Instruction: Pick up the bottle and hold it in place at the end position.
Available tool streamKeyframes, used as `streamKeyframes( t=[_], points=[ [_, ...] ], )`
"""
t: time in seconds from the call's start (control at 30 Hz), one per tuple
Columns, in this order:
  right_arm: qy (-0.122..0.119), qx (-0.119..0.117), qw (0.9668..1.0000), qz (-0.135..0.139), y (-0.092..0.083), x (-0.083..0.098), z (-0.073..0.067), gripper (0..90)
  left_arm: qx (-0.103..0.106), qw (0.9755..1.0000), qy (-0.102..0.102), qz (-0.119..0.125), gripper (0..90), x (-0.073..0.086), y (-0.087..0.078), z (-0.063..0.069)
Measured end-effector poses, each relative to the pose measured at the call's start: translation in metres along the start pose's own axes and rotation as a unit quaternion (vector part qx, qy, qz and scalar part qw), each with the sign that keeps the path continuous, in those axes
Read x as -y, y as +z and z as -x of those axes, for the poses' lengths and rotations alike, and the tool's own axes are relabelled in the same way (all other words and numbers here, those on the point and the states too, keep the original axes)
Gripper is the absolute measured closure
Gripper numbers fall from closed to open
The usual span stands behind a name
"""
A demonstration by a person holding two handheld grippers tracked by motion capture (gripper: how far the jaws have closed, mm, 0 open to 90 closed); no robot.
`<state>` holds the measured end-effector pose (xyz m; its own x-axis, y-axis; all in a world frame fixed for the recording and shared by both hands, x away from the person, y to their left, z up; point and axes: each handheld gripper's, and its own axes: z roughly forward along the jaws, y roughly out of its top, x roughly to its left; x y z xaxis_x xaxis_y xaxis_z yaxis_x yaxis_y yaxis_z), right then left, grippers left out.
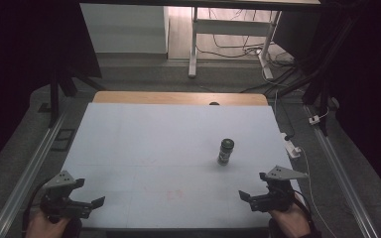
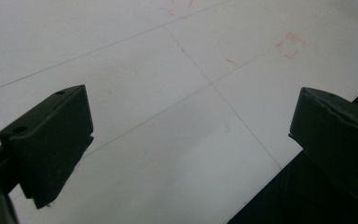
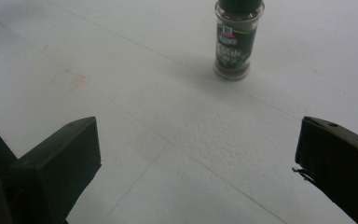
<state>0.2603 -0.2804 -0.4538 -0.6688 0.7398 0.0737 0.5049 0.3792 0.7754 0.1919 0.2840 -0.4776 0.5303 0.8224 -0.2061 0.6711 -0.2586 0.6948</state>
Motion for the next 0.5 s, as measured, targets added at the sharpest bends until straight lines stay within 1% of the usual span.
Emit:
streamKeyframes(
  t=[0.33,0.5],
  points=[
    [-0.017,-0.007,0.9998,0.007,0.011,-0.006,0.000,0.0,0.000,1.0000,-0.003,-0.001,0.7,0.000,0.000,-0.001],
    [-0.018,-0.008,0.9997,0.011,0.019,-0.011,0.001,0.0,0.000,1.0000,-0.004,-0.002,0.6,0.000,0.000,-0.001]
  ],
)
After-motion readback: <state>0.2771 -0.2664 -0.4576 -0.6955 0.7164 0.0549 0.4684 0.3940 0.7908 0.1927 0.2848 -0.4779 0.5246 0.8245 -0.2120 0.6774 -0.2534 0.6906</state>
